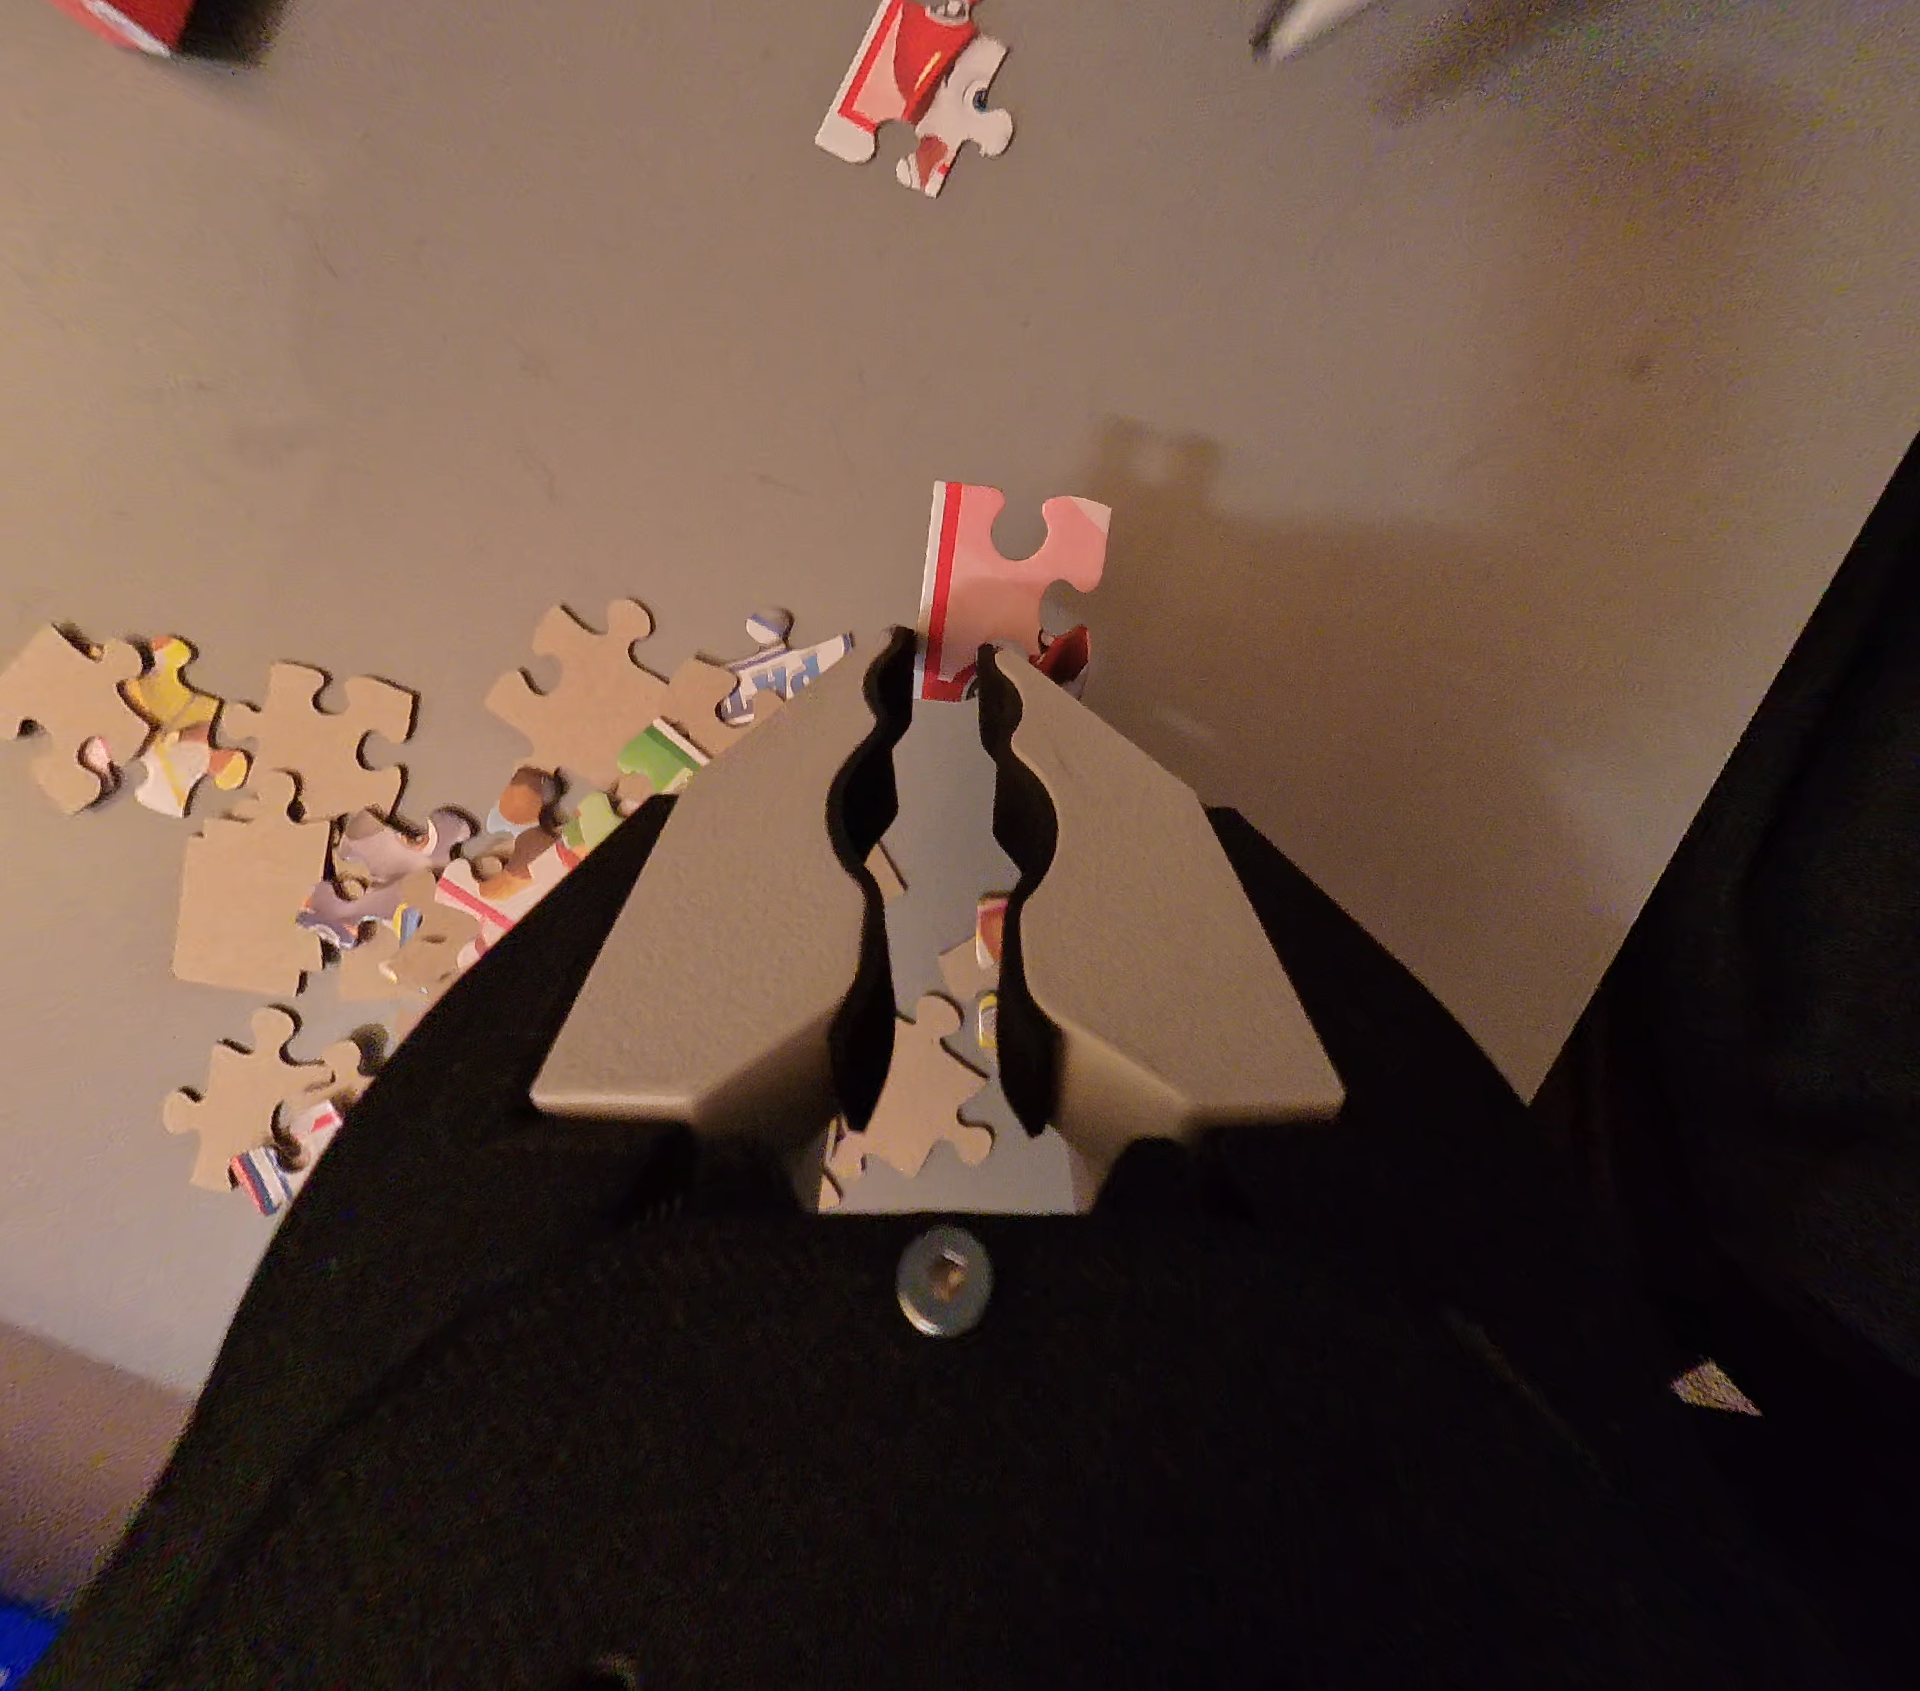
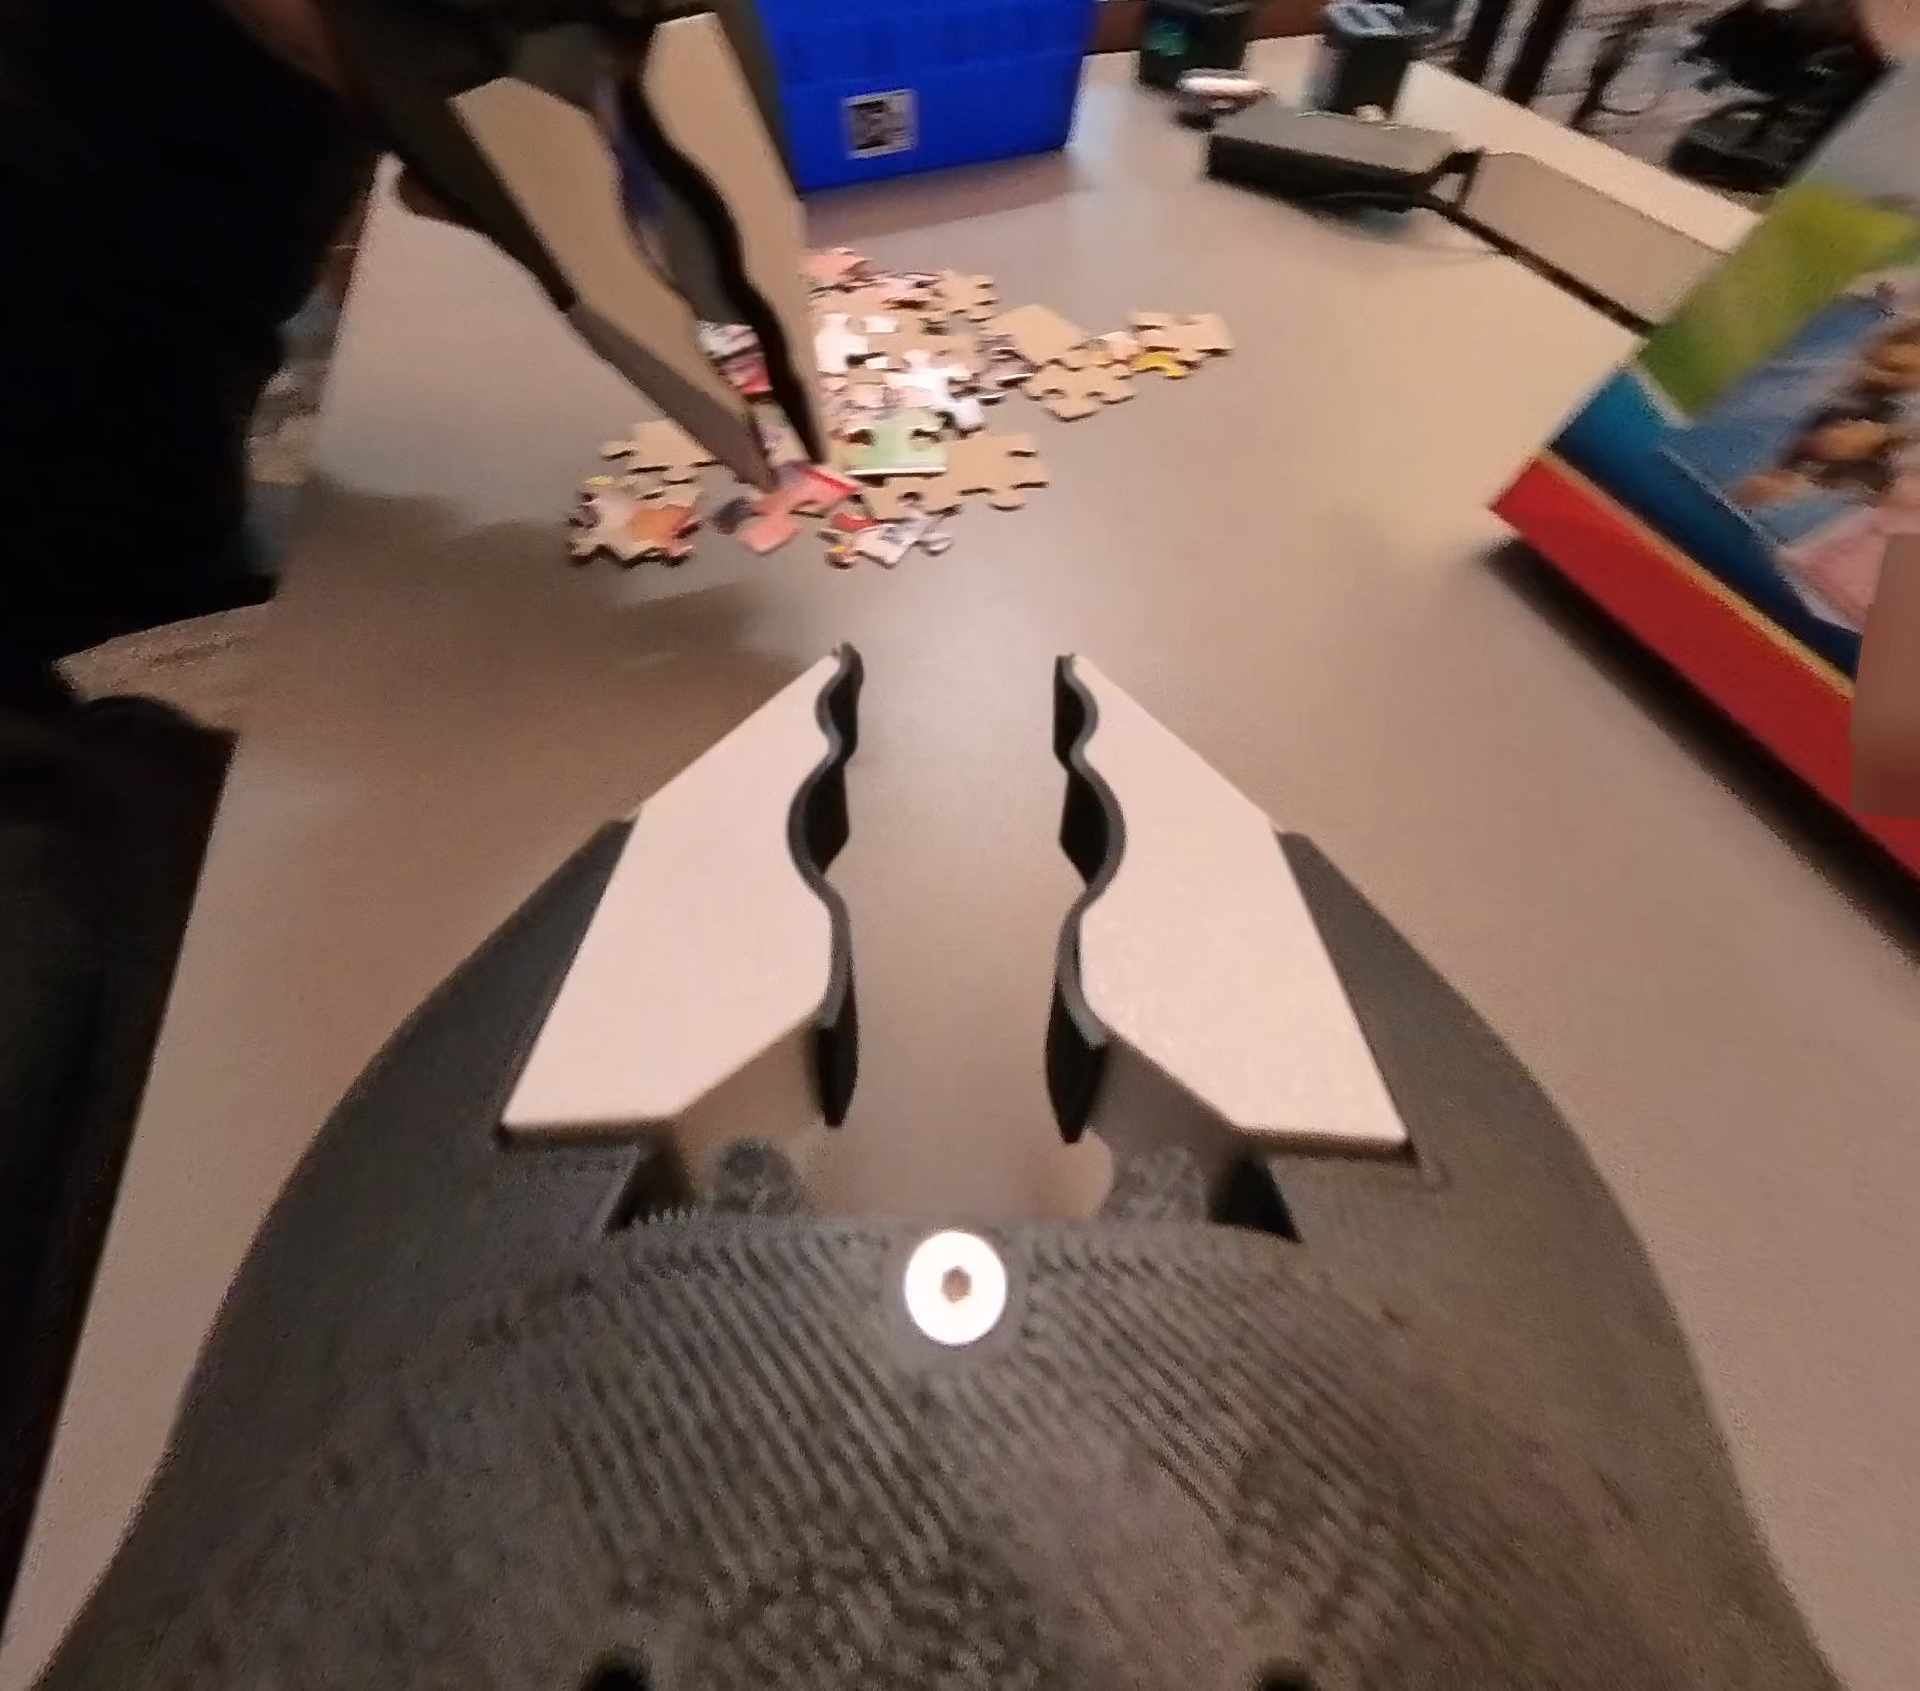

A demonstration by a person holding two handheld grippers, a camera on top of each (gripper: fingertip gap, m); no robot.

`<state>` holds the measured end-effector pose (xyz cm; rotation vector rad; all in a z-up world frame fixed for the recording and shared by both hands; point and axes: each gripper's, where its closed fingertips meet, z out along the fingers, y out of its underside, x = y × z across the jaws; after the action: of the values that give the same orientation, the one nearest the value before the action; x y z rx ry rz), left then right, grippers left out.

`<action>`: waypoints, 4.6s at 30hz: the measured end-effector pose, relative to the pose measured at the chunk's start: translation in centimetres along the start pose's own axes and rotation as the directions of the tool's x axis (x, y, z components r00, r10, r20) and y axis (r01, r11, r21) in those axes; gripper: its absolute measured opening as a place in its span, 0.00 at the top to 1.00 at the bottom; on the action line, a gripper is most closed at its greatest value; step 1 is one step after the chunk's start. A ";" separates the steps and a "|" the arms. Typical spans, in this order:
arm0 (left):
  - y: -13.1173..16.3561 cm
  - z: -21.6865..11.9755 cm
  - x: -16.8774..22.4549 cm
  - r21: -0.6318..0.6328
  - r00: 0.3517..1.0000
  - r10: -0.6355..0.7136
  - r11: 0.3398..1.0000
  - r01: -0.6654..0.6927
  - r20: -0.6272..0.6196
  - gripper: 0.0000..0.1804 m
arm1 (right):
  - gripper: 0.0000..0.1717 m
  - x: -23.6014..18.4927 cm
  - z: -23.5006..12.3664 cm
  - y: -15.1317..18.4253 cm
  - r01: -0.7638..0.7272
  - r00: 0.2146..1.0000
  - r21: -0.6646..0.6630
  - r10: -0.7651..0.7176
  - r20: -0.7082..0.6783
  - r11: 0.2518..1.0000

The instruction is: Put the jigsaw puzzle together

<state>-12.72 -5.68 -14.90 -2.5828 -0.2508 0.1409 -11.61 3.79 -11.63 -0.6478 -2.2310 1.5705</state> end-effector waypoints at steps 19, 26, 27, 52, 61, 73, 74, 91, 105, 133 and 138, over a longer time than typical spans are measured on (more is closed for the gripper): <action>-2.7 2.4 2.1 0.073 0.995 0.072 0.995 -0.067 -0.066 0.95 | 0.88 -4.3 1.4 1.2 0.306 0.949 -0.065 -0.300 0.093 0.950; -3.0 2.8 2.7 0.078 0.993 0.086 0.994 -0.079 -0.085 0.95 | 0.88 -4.4 1.7 1.7 0.326 0.943 -0.094 -0.318 0.092 0.941; -3.1 2.7 2.8 0.082 0.992 0.086 0.994 -0.078 -0.091 0.95 | 0.88 -4.3 1.7 1.8 0.329 0.943 -0.099 -0.320 0.091 0.939; -3.6 2.9 3.7 0.097 0.988 0.101 0.991 -0.090 -0.114 0.95 | 0.91 -4.4 2.0 2.5 0.341 0.939 -0.133 -0.330 0.098 0.931; -5.1 2.5 2.0 0.177 0.997 0.074 0.982 -0.067 -0.031 0.79 | 0.92 -2.6 1.2 2.2 0.315 0.949 -0.132 -0.314 0.027 0.940; -9.2 7.3 -1.1 0.180 0.980 -0.195 0.966 0.187 0.029 0.84 | 0.92 6.8 -3.4 5.0 0.021 0.975 -0.221 -0.069 -0.209 0.975; -9.2 8.0 -1.2 0.153 0.980 -0.198 0.969 0.192 0.026 0.86 | 0.92 6.4 -3.0 4.8 0.022 0.981 -0.211 -0.062 -0.186 0.977; -9.2 10.8 -1.5 0.125 0.978 -0.201 0.973 0.194 0.052 1.00 | 0.92 6.5 -1.7 7.8 0.027 0.984 -0.347 -0.085 -0.154 0.937; -9.3 10.8 -1.3 0.145 0.976 -0.213 0.968 0.205 0.041 1.00 | 0.67 4.5 -1.5 4.2 0.031 0.999 -0.158 -0.032 -0.005 0.987; -9.1 11.0 -1.3 0.160 0.978 -0.184 0.973 0.167 0.098 1.00 | 0.84 6.6 -0.3 8.0 0.087 0.991 -0.363 -0.043 0.129 0.928; -9.1 11.0 -1.3 0.160 0.978 -0.185 0.973 0.169 0.093 1.00 | 0.85 7.0 -0.5 8.1 0.101 0.988 -0.361 -0.049 0.149 0.927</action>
<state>-16.97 7.24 -19.39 -2.3917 -0.4897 0.2251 -15.82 10.28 -19.00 -0.5549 -2.6516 1.1999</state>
